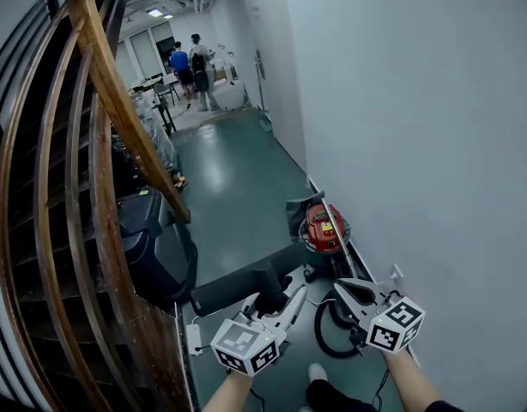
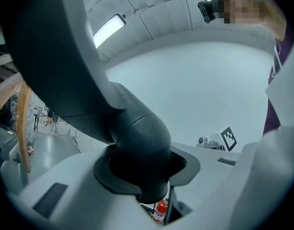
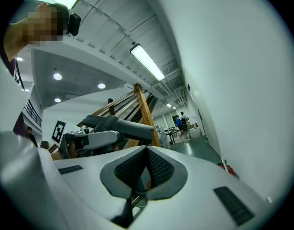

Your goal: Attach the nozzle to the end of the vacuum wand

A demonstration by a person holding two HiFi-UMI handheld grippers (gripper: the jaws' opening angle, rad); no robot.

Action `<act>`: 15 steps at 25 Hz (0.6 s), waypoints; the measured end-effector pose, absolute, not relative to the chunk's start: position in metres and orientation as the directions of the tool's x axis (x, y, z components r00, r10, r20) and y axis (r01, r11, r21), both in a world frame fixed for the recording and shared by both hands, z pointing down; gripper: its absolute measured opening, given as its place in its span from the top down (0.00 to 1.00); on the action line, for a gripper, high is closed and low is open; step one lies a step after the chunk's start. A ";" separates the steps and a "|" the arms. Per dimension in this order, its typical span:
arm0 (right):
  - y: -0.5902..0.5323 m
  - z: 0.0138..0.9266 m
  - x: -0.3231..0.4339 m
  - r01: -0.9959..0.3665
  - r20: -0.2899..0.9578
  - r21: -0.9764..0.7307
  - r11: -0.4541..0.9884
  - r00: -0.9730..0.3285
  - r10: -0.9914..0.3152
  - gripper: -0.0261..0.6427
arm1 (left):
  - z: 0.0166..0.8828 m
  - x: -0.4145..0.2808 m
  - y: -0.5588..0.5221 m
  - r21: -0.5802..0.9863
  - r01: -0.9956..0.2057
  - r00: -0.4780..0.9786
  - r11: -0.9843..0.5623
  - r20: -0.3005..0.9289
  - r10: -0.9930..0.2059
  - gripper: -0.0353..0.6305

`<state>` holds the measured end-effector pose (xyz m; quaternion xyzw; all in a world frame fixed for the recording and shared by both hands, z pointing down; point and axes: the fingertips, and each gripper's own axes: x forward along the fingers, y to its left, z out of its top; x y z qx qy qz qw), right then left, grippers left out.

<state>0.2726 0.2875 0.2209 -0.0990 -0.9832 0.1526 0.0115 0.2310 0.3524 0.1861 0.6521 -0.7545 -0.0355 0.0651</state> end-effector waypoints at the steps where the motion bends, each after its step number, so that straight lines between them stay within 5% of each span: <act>1: 0.279 0.222 0.263 0.190 -0.007 -0.306 0.933 -0.980 0.198 0.94 | 0.187 0.222 0.344 0.142 -0.979 -0.142 0.148 0.053 -0.988 0.75; 15: 0.199 0.240 0.173 0.193 -0.004 -0.372 0.908 -0.979 0.206 0.94 | 0.191 0.129 0.265 0.137 -0.973 -0.176 0.184 0.072 -0.982 0.75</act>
